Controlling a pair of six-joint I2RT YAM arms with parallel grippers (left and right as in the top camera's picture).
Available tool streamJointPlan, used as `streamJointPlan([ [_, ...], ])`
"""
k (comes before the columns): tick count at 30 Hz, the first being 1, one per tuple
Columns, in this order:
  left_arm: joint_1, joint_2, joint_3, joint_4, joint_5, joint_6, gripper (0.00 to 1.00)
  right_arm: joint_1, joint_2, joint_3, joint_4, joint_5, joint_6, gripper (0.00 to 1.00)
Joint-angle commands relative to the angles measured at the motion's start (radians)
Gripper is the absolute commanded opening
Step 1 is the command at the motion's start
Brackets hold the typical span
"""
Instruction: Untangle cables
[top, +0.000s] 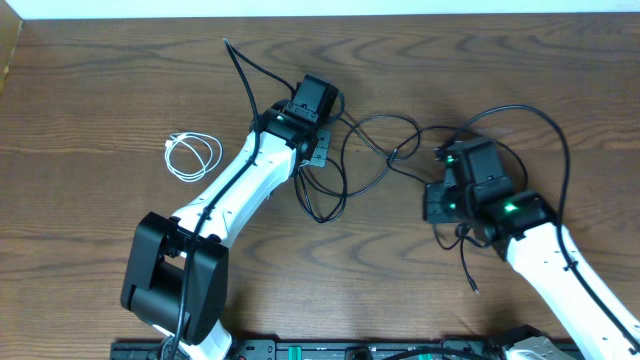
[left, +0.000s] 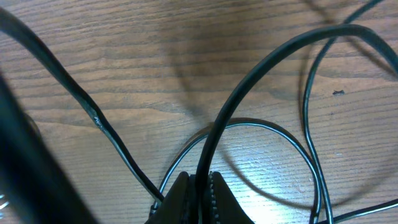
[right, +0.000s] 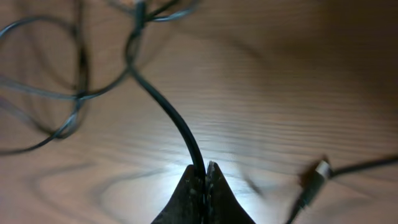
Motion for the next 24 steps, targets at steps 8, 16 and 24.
streamJointPlan([
  [8, 0.002, 0.004, -0.004, 0.000, -0.024, -0.009, 0.08, -0.244, -0.008, 0.013, -0.017, 0.137, 0.149, 0.01],
  [16, 0.002, 0.004, -0.004, 0.000, -0.024, -0.009, 0.07, -0.410, -0.008, 0.013, -0.043, 0.137, 0.214, 0.02],
  [24, 0.002, 0.003, -0.004, 0.000, -0.024, -0.009, 0.07, -0.455, -0.008, 0.011, -0.136, 0.133, 0.214, 0.02],
])
